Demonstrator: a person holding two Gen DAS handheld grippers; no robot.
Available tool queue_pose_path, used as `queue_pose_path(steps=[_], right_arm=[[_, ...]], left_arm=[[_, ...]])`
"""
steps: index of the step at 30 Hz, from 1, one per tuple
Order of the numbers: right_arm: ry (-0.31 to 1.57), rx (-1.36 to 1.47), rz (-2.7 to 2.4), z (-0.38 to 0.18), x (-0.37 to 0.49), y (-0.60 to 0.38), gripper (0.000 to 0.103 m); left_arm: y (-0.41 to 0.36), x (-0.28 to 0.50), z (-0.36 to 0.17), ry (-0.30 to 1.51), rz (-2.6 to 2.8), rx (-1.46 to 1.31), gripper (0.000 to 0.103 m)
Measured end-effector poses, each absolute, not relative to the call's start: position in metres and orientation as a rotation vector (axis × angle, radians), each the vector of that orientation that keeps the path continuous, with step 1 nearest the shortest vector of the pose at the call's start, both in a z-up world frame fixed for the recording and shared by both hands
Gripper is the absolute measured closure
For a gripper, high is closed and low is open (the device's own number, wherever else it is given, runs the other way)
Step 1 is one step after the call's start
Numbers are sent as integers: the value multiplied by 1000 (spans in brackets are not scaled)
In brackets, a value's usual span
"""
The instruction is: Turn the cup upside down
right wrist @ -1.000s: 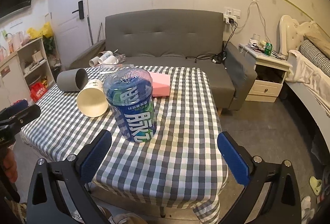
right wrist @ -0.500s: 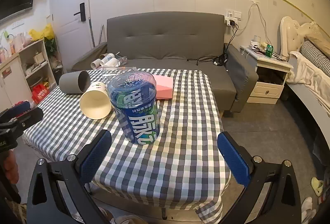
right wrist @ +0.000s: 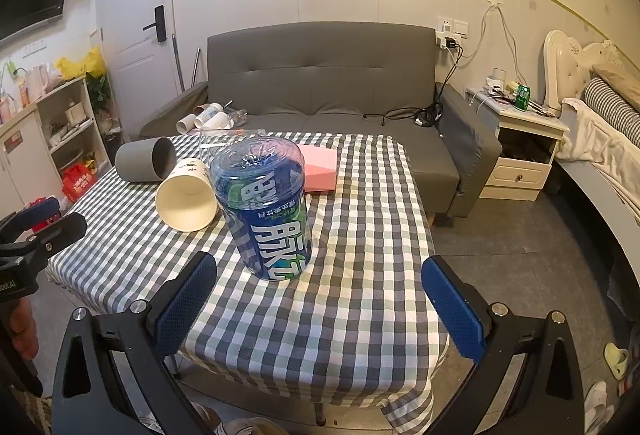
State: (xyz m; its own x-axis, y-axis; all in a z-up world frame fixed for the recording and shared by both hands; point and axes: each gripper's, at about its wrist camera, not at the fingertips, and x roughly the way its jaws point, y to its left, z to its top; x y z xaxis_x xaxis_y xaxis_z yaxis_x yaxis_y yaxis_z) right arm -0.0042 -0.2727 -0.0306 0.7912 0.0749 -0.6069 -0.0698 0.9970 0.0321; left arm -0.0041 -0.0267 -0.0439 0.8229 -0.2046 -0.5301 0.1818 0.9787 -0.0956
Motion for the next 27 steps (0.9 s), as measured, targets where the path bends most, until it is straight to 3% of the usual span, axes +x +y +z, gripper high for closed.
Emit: queue_pose_path(steps=[27], right_arm=[[660, 1, 95, -33, -3, -266, 0]], left_arm=[[-25, -3, -47, 576, -198, -31, 0]])
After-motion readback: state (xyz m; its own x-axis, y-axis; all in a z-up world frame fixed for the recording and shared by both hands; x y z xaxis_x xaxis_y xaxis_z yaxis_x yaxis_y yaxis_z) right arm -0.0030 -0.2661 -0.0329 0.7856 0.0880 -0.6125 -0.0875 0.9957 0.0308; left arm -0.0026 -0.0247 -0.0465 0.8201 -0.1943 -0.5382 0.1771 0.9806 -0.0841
